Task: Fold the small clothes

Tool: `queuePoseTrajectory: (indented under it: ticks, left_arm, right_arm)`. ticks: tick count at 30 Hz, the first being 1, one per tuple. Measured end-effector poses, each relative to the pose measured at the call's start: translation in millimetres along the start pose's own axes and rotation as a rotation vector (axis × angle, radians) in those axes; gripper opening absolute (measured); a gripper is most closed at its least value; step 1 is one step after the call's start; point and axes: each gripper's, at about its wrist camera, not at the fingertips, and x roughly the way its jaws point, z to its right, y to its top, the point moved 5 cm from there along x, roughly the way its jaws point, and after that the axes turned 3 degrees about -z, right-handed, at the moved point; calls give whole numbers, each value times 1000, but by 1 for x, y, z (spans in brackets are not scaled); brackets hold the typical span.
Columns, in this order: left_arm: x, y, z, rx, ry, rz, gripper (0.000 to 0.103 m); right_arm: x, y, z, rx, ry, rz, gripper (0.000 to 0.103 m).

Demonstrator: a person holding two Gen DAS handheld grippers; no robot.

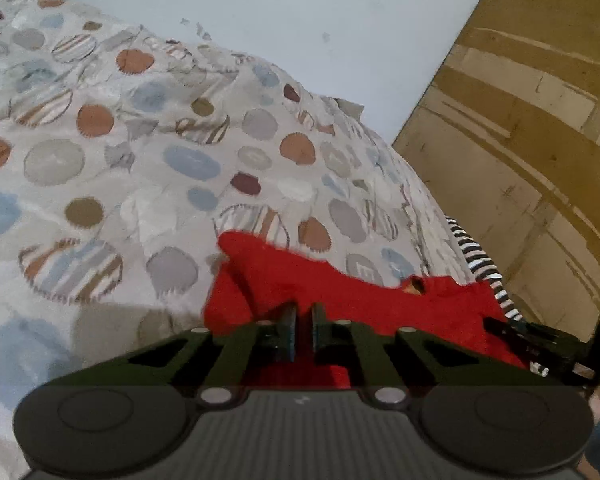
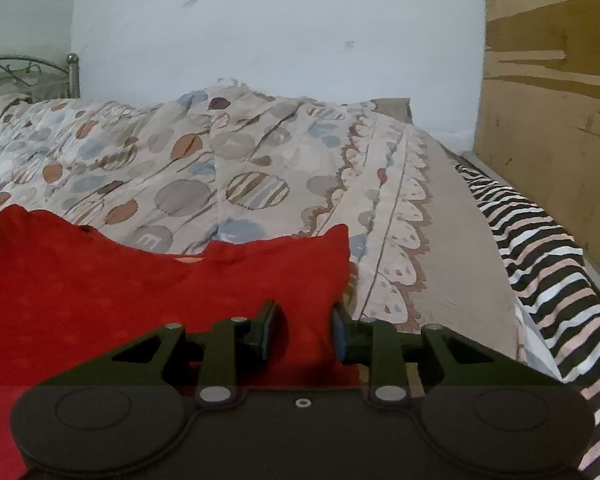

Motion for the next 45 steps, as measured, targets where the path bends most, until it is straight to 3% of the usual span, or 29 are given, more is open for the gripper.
queuePoseTrajectory:
  ticks: [3,5,8,11,13,15,17,19,25,28,30,31,32,35,37,39,40,42,45]
  left_arm:
    - [-13,4,10,45,71,113,4]
    - [-19,1,11,52,91,148,4]
    - [-8,-6,-4,23,134,81,4]
    - [-4,-14,-27,-108,84,27,6]
    - [-12,-15,-31,-141,46,35,12]
    - [-22,-20,-31,-147,65,41,39]
    - [-34,-29,-26,-119,88,45,50]
    - [-49,-40,-17,-75,88,57,50]
    - [-81,-78,13,40,83,45,50]
    - [-78,-94,24,87,116,-30,47]
    - [-76,-100,24,74,123,-61,30]
    - [-79,-102,23,64,120,-51,25]
    - [-81,-103,22,54,116,-41,11]
    - [-91,-105,14,-25,98,5,5]
    - [-104,-105,10,-110,77,71,4]
    - [-120,-108,9,-183,42,146,4]
    - [-123,-109,8,-208,52,161,4]
    - [-125,-116,2,-273,70,170,4]
    - [-123,-123,-12,-388,67,144,4]
  right_arm:
    - [-8,5,1,-12,-18,56,14]
    - [-13,7,3,-14,-56,94,6]
    - [-5,1,6,-12,-75,65,5]
    - [5,-6,4,-15,-87,35,5]
    - [6,-8,2,-18,-99,35,5]
    - [4,-8,1,-15,-107,32,5]
    - [3,-8,3,0,-108,23,6]
    - [-1,-9,4,11,-105,18,7]
    - [-24,-10,7,60,-80,-2,33]
    - [-36,-9,2,20,-88,-7,46]
    - [-45,-8,-1,17,-80,-6,54]
    - [-48,-8,-1,23,-74,-6,55]
    - [-51,-8,-2,28,-64,-11,58]
    - [-54,-14,-6,26,-55,-43,61]
    - [-52,-20,-6,33,-61,-57,56]
    - [-49,-25,-6,64,-55,-70,33]
    - [-49,-27,-6,77,-47,-74,29]
    - [-49,-30,-12,67,-58,-70,20]
    - [-51,-32,-21,38,-91,-61,15]
